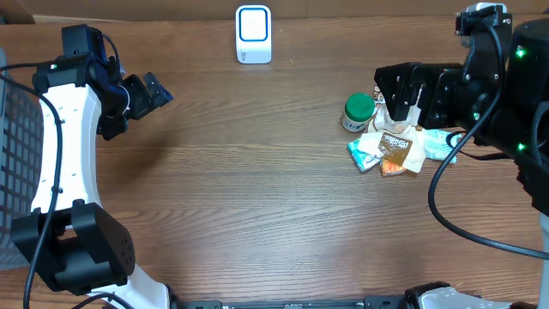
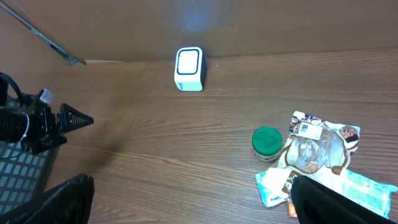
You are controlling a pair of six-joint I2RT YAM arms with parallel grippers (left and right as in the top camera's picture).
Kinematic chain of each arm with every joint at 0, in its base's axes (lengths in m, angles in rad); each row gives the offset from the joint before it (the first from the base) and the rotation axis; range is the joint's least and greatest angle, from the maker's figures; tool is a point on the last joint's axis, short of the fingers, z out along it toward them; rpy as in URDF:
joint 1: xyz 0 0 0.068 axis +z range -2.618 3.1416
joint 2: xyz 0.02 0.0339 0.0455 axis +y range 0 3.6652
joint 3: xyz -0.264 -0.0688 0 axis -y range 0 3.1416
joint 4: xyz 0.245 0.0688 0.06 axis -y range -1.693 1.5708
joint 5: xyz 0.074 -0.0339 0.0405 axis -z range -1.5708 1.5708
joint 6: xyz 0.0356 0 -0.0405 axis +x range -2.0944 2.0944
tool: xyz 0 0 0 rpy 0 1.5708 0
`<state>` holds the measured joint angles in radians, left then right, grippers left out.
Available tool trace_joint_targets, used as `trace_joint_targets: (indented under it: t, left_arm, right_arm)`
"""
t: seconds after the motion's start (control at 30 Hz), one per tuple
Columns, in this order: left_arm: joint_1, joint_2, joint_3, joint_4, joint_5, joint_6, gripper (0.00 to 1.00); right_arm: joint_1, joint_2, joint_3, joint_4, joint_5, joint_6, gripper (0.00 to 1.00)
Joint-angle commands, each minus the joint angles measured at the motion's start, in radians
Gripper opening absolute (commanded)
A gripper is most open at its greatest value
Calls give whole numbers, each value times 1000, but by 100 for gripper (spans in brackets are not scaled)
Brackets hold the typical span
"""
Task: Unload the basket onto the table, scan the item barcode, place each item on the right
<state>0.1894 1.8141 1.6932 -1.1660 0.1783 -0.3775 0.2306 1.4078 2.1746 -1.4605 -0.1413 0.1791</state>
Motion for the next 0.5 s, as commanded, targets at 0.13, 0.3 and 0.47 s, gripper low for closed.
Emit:
trace_joint_targets:
  t: [0.13,0.3,0.47]
  left_arm:
    - [-8,-3,10,0,-6,7,99]
    - [-8,-3,10,0,-6,7,100]
    - [-8,-3,10,0,-6,7,100]
  right_arm:
    - [-3,-36,-40,19,151,0,100]
    - [-19,-150,-253,260,193,-56,100]
    - [-19,-357,-676,656,193,-102,100]
